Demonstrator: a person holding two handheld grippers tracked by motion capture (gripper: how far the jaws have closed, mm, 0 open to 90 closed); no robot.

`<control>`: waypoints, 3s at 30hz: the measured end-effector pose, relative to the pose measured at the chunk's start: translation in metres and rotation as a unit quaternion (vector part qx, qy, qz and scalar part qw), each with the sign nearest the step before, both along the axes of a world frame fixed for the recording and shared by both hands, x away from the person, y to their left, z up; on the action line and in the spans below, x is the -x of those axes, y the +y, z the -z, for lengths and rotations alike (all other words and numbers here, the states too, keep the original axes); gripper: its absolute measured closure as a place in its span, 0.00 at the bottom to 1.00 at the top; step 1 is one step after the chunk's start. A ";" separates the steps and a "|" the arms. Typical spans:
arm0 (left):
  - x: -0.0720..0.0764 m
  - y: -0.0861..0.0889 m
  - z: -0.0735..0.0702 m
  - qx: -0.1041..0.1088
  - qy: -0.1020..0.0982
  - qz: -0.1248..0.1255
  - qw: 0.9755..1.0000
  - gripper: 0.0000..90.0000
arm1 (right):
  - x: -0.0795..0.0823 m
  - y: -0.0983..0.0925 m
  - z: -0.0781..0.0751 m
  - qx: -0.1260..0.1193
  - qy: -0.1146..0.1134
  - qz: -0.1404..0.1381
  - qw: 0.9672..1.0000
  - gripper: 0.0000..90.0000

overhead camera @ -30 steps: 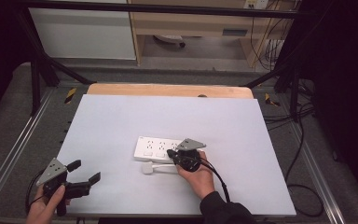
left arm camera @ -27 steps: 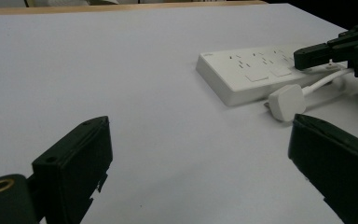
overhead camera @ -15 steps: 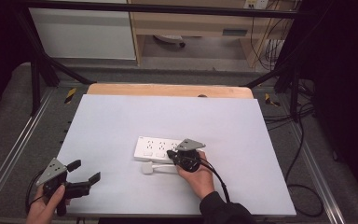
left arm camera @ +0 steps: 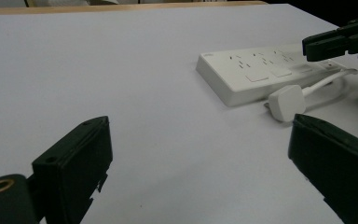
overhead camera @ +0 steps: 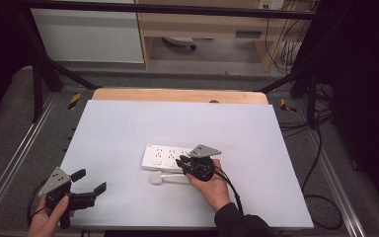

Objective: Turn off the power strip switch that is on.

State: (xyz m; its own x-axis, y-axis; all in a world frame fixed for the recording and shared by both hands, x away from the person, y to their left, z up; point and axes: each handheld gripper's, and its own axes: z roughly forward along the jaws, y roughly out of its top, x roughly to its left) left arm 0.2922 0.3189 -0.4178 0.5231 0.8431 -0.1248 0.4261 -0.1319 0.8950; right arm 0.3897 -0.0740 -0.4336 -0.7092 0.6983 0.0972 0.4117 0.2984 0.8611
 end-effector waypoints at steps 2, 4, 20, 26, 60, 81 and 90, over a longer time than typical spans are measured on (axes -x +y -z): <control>0.000 0.000 0.000 0.000 0.000 0.000 1.000 0.07 | 0.000 0.000 -0.004 -0.001 0.002 0.000 1.000 0.65; 0.000 0.000 0.000 -0.001 -0.001 0.000 1.000 0.07 | 0.000 0.000 -0.005 -0.001 0.004 0.003 1.000 0.60; 0.000 0.000 0.000 -0.001 -0.001 0.000 1.000 0.07 | -0.003 -0.003 -0.020 0.006 0.014 0.015 1.000 0.08; 0.000 0.000 0.000 -0.001 -0.001 0.000 1.000 0.07 | -0.005 -0.007 -0.025 0.003 0.008 0.013 1.000 0.05; 0.000 0.000 0.000 -0.001 0.001 0.000 1.000 0.07 | 0.000 -0.067 -0.060 -0.033 -0.046 0.061 0.997 0.02; 0.000 0.000 0.000 -0.003 0.001 0.001 1.000 0.07 | 0.008 -0.117 -0.070 -0.040 -0.059 0.102 0.992 0.02; 0.000 0.000 0.000 -0.002 0.002 0.001 1.000 0.07 | 0.012 -0.141 -0.073 -0.047 -0.064 0.126 0.989 0.02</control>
State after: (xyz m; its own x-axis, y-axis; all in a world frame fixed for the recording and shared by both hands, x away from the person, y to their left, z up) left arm 0.2918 0.3186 -0.4179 0.5250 0.8421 -0.1233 0.4292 -0.1368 0.8928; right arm 0.3775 -0.2151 -0.3601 -0.5240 0.8470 0.0895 0.3480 0.1169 0.9302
